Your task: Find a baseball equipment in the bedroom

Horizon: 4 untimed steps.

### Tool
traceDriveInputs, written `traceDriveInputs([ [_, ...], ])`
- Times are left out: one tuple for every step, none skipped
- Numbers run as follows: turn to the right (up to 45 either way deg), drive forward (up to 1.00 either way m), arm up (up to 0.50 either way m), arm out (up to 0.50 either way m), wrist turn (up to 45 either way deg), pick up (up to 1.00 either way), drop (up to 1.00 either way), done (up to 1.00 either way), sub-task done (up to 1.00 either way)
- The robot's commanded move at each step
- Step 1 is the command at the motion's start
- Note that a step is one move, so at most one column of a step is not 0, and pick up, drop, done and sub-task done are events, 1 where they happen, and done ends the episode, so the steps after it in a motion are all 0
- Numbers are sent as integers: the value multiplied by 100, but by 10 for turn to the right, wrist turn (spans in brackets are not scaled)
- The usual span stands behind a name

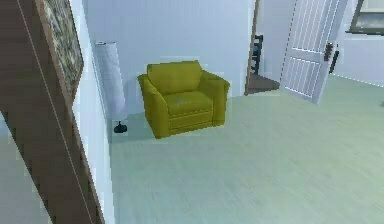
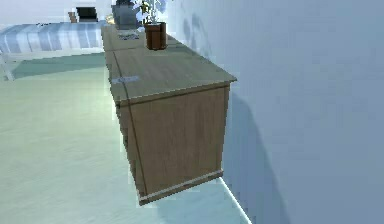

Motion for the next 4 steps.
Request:
traceDriveInputs([
  [0,20,0,0,0,0,0,0,0],
  [210,0,0,0,0,0,0,0,0],
  [0,100,0,0,0,0,0,0,0],
  [0,100,0,0,0,0,0,0,0],
])
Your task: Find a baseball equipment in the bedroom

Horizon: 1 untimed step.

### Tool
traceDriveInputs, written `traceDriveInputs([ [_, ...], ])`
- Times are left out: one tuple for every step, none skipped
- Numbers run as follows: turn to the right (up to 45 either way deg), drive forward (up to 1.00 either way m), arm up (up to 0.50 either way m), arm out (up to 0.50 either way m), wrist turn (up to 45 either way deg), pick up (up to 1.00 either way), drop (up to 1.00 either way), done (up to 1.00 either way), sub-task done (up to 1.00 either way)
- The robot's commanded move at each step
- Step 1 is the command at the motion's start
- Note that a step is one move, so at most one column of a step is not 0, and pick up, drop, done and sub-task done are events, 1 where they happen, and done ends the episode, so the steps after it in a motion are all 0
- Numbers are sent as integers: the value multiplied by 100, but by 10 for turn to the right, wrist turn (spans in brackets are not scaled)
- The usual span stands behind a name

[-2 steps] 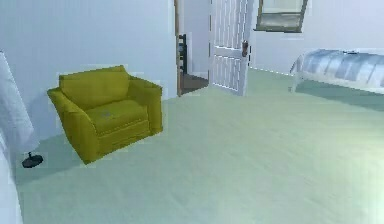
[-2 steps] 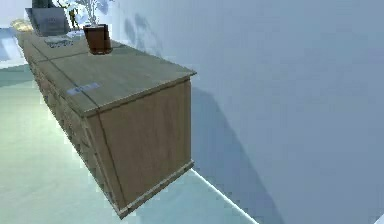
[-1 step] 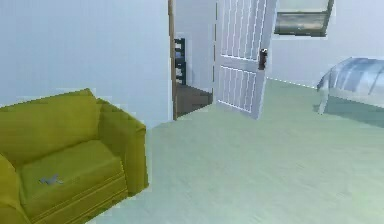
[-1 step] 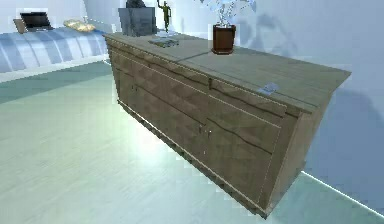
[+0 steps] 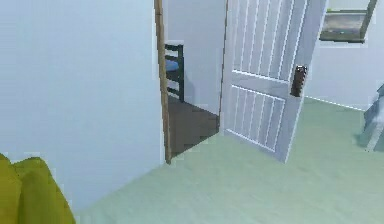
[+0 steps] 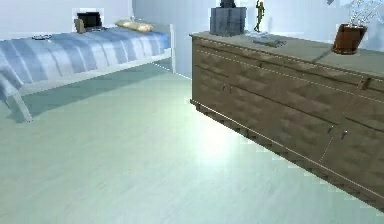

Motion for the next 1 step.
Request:
traceDriveInputs([
  [30,0,0,0,0,0,0,0,0],
])
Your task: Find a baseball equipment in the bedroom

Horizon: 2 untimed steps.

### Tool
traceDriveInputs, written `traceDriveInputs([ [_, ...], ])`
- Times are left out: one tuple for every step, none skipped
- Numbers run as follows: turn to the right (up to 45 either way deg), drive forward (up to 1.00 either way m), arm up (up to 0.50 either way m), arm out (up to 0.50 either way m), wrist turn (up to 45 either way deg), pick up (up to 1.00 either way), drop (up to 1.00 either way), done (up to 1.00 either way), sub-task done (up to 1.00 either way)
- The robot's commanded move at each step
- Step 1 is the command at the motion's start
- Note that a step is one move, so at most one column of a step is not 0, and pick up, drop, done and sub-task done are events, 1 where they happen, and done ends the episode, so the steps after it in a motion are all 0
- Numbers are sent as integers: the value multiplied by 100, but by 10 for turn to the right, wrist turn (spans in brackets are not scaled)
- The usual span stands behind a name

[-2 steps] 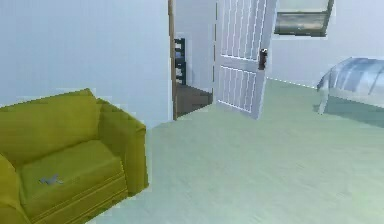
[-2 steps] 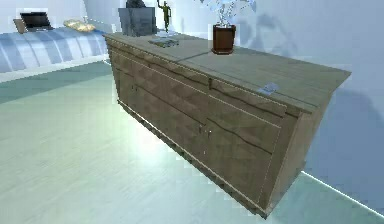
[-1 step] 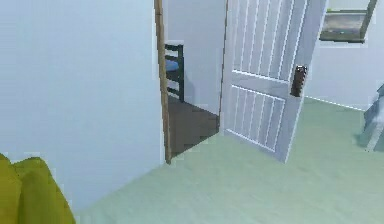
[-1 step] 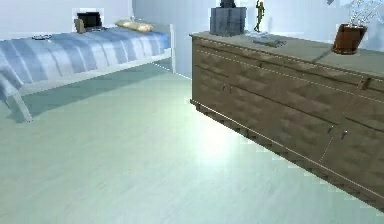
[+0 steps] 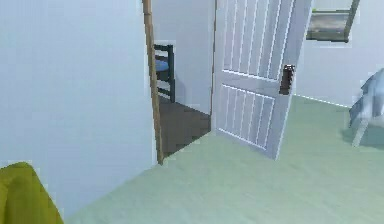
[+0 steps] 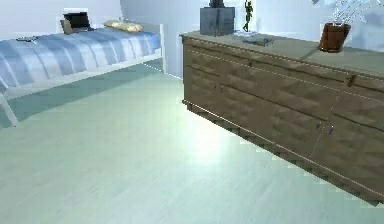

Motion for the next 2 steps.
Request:
traceDriveInputs([
  [240,0,0,0,0,0,0,0,0],
  [0,30,0,0,0,0,0,0,0],
])
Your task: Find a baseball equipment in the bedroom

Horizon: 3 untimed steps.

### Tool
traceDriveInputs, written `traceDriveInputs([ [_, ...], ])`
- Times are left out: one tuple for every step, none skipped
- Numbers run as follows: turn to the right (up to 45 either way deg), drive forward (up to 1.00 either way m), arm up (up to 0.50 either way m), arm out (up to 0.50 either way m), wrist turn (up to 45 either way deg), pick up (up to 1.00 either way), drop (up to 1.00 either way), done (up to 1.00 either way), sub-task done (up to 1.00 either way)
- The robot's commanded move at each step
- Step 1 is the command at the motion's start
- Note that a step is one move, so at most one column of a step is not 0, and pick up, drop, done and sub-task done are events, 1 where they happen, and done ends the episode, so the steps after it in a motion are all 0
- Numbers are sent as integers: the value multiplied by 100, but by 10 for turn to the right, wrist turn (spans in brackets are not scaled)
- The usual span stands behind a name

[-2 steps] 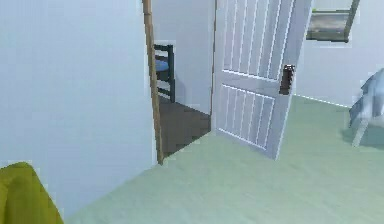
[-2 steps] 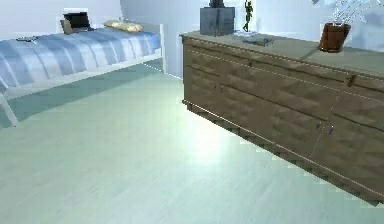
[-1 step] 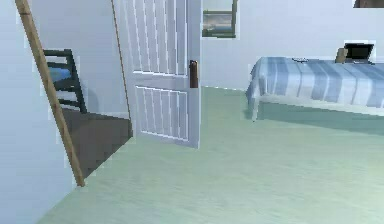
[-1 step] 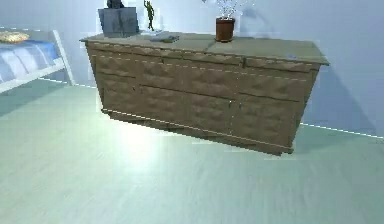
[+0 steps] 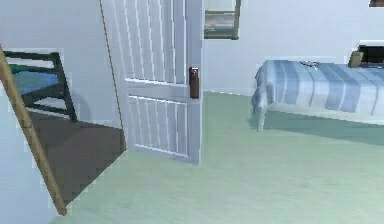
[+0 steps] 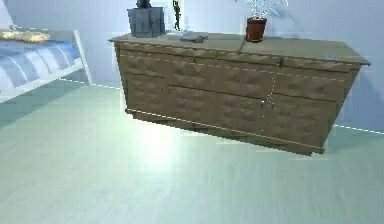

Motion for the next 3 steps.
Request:
traceDriveInputs([
  [-210,0,0,0,0,0,0,0,0],
  [0,100,0,0,0,0,0,0,0],
  [-120,0,0,0,0,0,0,0,0],
])
